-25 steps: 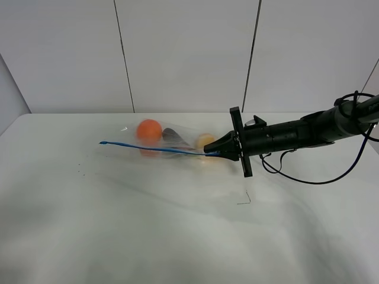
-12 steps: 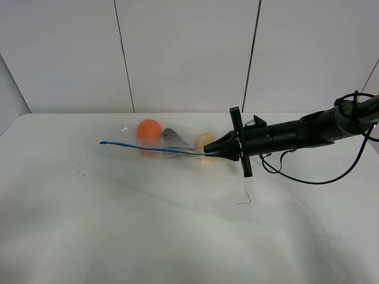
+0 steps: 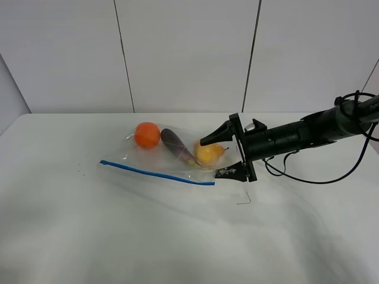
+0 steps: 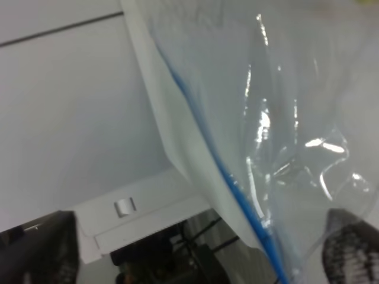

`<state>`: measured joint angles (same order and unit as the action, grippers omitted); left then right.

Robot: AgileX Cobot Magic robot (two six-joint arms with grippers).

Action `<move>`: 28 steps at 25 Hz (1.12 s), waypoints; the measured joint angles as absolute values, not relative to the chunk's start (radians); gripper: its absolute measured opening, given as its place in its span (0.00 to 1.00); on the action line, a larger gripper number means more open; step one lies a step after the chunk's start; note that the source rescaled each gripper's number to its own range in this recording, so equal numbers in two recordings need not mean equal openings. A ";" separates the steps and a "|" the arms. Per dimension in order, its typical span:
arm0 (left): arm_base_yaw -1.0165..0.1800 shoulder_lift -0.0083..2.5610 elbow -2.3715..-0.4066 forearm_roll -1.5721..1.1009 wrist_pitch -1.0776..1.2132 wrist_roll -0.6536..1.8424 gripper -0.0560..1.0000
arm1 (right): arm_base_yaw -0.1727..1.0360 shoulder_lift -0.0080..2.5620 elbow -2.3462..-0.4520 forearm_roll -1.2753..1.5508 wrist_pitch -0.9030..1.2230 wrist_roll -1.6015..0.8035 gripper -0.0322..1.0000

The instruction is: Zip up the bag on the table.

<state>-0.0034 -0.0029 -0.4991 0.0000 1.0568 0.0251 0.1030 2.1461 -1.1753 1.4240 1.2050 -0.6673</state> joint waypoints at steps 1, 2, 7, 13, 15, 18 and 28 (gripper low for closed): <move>-0.003 -0.003 -0.499 0.000 1.057 0.025 1.00 | 0.095 2.138 -1.175 1.402 1.205 -0.666 0.96; -0.003 -0.003 -0.499 0.000 1.057 0.025 1.00 | 0.085 2.125 -1.181 1.377 1.205 -0.657 0.97; -0.003 -0.003 -0.498 0.000 1.057 0.025 1.00 | 0.057 2.055 -1.308 1.082 1.170 -0.532 0.98; -0.003 -0.003 -0.498 0.005 1.057 0.024 1.00 | 0.065 1.993 -1.593 0.594 1.153 -0.279 0.98; -0.003 -0.003 -0.497 0.005 1.057 0.024 1.00 | 0.066 1.984 -1.682 0.444 1.163 -0.219 0.98; -0.003 -0.003 -0.497 0.005 1.057 0.024 1.00 | 0.067 1.982 -1.798 0.244 1.194 -0.138 0.98; -0.003 -0.003 -0.497 0.005 1.057 0.024 1.00 | 0.064 1.982 -1.837 0.031 1.215 -0.066 0.98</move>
<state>-0.0034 -0.0029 -0.4968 0.0053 1.0568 0.0240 0.0638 1.9818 -1.8368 0.0310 1.2147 -0.0664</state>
